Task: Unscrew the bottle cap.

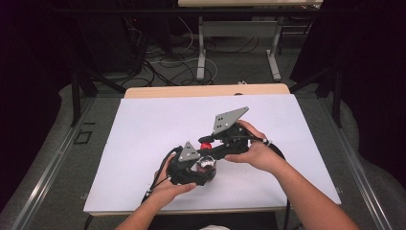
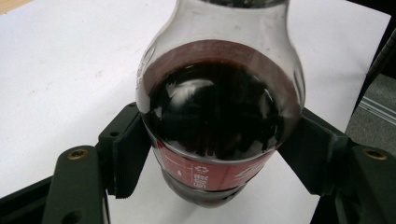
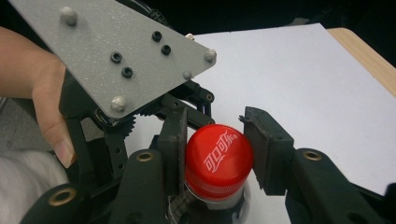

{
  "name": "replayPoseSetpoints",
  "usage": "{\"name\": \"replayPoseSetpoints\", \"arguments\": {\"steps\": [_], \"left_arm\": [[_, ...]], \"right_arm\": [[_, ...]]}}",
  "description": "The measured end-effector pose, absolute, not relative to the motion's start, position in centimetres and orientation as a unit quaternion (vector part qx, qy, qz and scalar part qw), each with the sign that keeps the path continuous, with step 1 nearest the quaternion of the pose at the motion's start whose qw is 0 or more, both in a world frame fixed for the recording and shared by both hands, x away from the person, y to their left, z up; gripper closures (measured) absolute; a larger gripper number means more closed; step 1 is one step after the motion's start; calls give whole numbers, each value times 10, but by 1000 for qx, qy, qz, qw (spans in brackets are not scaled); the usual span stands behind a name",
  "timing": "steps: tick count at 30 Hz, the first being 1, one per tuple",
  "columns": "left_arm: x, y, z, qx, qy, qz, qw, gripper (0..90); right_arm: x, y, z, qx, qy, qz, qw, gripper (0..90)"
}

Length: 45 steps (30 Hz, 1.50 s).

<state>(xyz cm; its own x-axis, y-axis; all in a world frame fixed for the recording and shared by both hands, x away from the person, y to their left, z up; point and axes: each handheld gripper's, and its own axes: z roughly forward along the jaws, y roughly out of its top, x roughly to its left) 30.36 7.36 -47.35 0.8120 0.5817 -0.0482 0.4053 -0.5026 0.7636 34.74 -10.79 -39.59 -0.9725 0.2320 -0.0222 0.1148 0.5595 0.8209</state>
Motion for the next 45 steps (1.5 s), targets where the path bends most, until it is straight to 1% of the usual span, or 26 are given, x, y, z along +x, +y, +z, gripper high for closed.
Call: {"name": "replayPoseSetpoints", "arguments": {"steps": [1,2,5,6,11,17,19,20,23,25,26,27,30,34,37,42,45], "left_arm": [[304,74,-474,858,287,113,410,300],[304,73,-475,854,292,121,414,300],[306,76,-473,857,292,116,408,300],[305,75,-474,852,296,121,414,300],[306,75,-474,852,299,121,413,300],[304,75,-473,856,294,120,408,300],[304,75,-471,860,291,113,403,301],[304,74,-473,855,294,122,409,300],[304,74,-473,856,293,121,408,300],[303,74,-473,856,293,118,410,301],[304,74,-473,857,290,118,409,301],[304,74,-473,859,288,118,406,301],[303,73,-473,854,292,120,414,301],[303,73,-474,856,291,115,412,301],[303,73,-474,855,293,116,412,301],[306,75,-475,854,294,124,411,301],[307,76,-477,853,303,118,409,300]], "right_arm": [[345,-107,-396,107,878,462,69,472],[343,-108,-395,110,877,462,75,471],[335,-108,-395,126,873,459,101,471],[333,-108,-396,133,872,457,112,471],[325,-107,-398,153,863,465,124,471],[321,-100,-399,152,862,465,135,477],[321,-97,-399,153,862,465,132,484],[322,-96,-400,149,861,467,134,493],[325,-95,-400,145,864,465,129,525],[328,-95,-400,136,864,467,129,564],[329,-95,-399,135,866,465,125,596],[331,-96,-398,133,869,462,117,608],[338,-100,-396,124,871,466,89,612],[344,-103,-392,109,869,476,73,614],[347,-107,-388,112,868,480,69,614],[345,-108,-387,111,867,479,82,614],[345,-109,-386,115,864,483,87,614]]}}
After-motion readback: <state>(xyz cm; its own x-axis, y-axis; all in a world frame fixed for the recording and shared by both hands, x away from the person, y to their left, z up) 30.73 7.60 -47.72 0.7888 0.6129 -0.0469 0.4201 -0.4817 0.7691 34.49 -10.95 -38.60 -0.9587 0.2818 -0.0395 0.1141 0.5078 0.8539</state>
